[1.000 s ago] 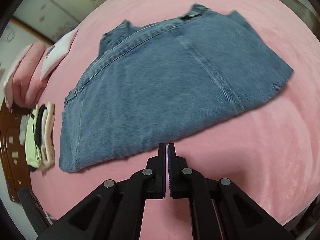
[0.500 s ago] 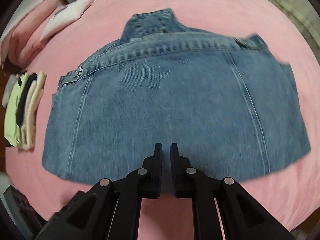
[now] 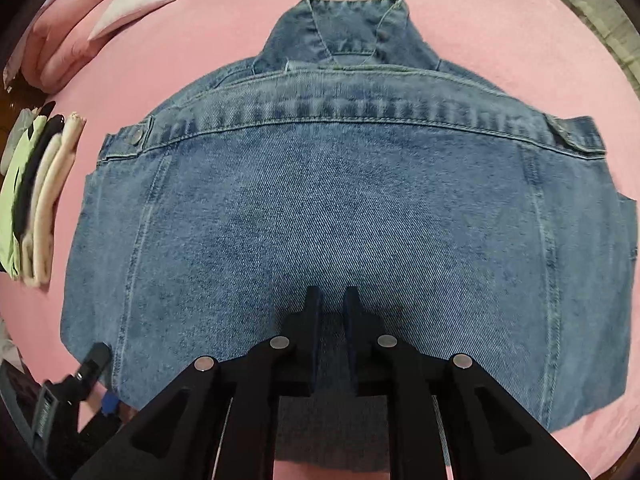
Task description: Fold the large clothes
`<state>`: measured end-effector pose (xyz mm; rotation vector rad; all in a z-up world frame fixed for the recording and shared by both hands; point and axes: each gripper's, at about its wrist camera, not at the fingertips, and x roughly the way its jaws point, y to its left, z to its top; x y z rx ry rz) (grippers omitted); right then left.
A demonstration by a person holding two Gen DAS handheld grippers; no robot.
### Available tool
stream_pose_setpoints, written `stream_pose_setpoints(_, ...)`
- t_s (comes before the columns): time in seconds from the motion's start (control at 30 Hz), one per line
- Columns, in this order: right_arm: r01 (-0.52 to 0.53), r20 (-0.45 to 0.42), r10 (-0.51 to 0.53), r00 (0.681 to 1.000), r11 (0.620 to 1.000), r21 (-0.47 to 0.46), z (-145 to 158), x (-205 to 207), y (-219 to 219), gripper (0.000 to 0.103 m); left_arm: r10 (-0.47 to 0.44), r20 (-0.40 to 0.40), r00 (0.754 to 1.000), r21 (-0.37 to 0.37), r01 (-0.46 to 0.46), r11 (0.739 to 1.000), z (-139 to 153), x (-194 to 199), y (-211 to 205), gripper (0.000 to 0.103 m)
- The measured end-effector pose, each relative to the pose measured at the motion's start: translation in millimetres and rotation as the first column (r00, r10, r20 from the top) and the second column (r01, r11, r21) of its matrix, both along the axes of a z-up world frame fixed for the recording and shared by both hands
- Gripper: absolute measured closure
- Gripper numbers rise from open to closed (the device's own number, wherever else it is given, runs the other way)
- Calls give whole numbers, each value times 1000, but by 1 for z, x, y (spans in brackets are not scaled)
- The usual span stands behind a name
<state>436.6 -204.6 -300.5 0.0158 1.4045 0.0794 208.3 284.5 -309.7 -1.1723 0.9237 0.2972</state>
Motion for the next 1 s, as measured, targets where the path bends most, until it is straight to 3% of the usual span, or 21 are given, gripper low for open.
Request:
stream_pose_setpoints(0.37,-15,7,14,1000,996,85,-25,5,-17,87,41,-11,999,51,-40,998,-3,11,-1,42)
stream_pose_setpoints(0.67,-46,-21,47,999,996,78,-30,8,-16,87,59,13,998,48,-60,997,-6,22,5,42)
stream_pose_setpoints(0.8,-41,-28,44,999,996,75,-33,10,-11,87,127,33,991,30,-128,991,-10,31,13,44)
stream_pose_setpoints(0.87,-40,-28,43,999,996,74,-33,10,-10,87,169,31,985,24,-170,985,-12,36,15,50)
stream_pose_setpoints(0.9,-40,-27,42,999,996,75,-34,10,-10,87,184,7,983,28,-185,982,-13,37,16,60)
stream_pose_setpoints(1.0,-32,-25,35,999,996,84,-34,11,-10,87,247,-19,969,-22,-248,969,-12,32,20,69)
